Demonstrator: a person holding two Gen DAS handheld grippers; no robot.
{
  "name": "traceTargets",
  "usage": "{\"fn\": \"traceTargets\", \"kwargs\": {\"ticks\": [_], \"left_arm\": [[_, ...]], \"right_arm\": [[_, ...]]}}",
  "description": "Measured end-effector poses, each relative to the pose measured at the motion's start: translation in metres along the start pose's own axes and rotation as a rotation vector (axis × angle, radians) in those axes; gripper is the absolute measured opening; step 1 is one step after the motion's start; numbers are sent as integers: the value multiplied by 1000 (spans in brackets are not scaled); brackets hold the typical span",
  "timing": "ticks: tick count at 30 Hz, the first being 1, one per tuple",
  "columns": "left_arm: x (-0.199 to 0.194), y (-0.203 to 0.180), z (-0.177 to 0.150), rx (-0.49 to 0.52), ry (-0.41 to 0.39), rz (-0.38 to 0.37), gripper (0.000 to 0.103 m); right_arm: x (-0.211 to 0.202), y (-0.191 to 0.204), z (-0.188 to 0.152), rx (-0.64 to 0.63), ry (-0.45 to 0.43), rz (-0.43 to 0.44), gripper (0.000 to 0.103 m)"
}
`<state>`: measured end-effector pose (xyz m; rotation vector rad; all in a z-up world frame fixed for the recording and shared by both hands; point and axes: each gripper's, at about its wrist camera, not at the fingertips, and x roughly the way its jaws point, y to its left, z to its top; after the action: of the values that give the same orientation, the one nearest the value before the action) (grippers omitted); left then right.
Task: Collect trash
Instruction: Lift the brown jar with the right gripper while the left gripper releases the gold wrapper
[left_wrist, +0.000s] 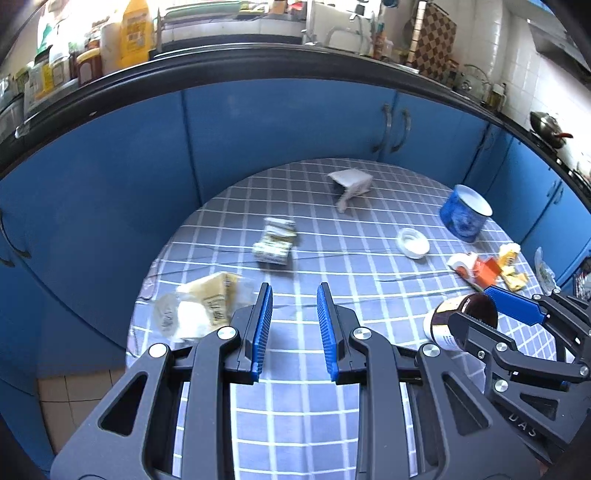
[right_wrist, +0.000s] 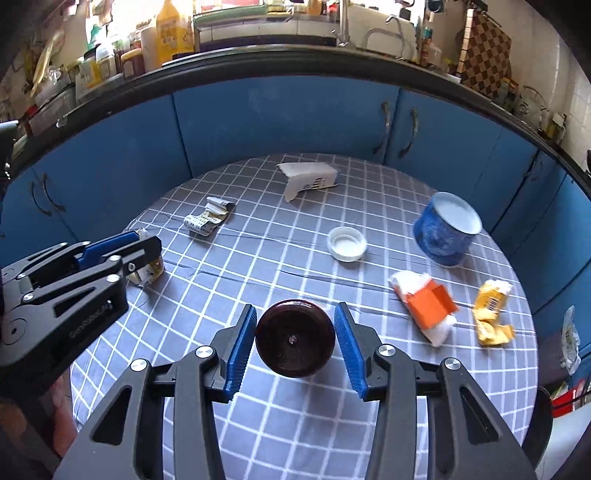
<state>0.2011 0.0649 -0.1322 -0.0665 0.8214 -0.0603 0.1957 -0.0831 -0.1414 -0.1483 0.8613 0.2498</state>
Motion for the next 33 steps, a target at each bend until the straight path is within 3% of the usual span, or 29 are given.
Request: {"fn": "traceTargets", "kwargs": {"ticks": [20,24,29,30,31,32,33], "left_arm": [[-30,-149,-17,215,-17,-150,26],[-32,-147,-15,196,-32,-107,28],[-20,-87,0,67,-28,-3,28],[-17,-69,3,41,-24,23,37],[-16,-57,5,25,-23,36,53],[-15,-41,7,0,-34,55,100],[-18,-28,7,-20,-65,65,97]], "right_arm": [[-81,-107,-58,162,-57,-128,43],[-88,-122,-67,182,-64,-133,43],[-79,-118,-64,180,-60,-98,43],[-75,-113,-61,174,-60,-86,43],[-69,-106,-57,165,-58,-68,43],[-65,-101,-53,158,-57,-57,43],[-59,-93,-49,149,-54,-43,43]]}}
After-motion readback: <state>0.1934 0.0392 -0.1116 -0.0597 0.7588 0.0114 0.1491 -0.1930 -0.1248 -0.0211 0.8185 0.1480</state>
